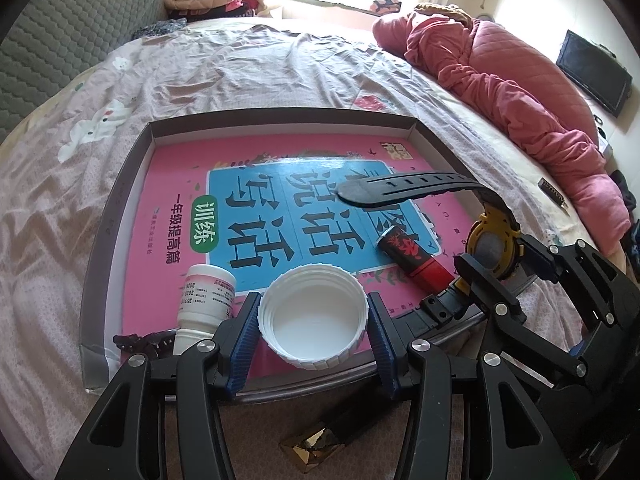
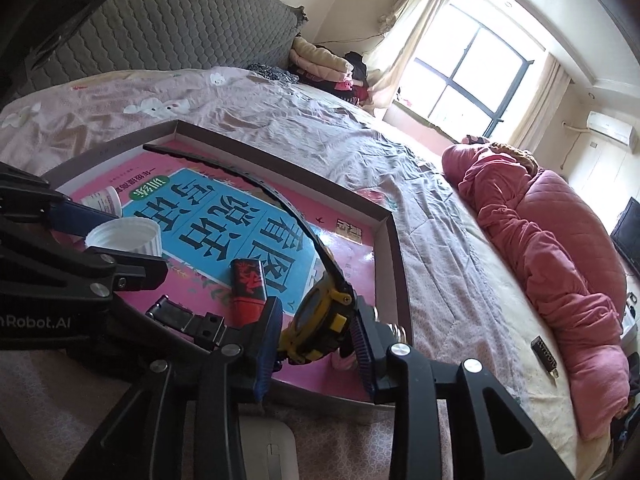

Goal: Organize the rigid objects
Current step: 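Lower the yellow watch into the box and open the right tool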

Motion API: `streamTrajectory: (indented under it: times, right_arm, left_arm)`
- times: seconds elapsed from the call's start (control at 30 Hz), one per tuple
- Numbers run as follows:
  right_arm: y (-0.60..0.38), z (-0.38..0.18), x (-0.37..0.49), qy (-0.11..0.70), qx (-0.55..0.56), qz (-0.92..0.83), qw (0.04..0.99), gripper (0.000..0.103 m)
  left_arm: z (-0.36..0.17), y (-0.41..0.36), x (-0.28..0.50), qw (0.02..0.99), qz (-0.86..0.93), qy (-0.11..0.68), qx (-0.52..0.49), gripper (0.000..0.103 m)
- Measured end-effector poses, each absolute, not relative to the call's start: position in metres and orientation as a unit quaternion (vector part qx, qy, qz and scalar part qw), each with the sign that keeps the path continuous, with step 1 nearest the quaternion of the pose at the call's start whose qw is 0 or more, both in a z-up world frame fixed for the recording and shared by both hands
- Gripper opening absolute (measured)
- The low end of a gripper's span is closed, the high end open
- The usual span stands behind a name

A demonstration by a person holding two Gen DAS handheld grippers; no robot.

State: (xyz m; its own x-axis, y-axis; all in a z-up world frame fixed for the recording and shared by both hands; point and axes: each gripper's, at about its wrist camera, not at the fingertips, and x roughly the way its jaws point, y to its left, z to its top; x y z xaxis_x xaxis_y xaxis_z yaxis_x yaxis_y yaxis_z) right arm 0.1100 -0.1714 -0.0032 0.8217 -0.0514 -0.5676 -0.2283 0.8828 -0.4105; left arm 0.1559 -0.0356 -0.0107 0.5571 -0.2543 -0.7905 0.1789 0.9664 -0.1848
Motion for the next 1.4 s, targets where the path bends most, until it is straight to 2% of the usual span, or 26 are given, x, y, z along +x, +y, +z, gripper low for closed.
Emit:
streamTrajectory:
  times: [0.07,0.1,0.2,0.67,1.4]
  right_arm:
    - [-0.174,-0.002,0.11,0.296,-0.229,0.05,0.926,0.037]
    - [-0.175,-0.001,0.11,0.295,-0.225,0.051,0.927,0.044]
    - [-0.179,0.002,0.109,0.293,-0.208,0.06,0.931,0.054]
    - [-0.193,0.004,0.113,0.307,-0.154,0.077,0.936,0.054]
    - [-0.225,0.007,0.122,0.326,-0.062,0.068,0.941,0.054]
  left_arm:
    - [-0.012,-0.036,0.158,0.88,-0.121,0.457,-0.04,0.053]
    - [-0.012,-0.037,0.159,0.88,-0.121,0.458,-0.041,0.053]
    - [-0.013,-0.038,0.162,0.878,-0.121,0.462,-0.038,0.053]
    - [-0.013,-0.049,0.17,0.872,-0.11,0.477,-0.005,0.053]
    - [-0.009,-0.045,0.163,0.875,-0.105,0.473,-0.008,0.055]
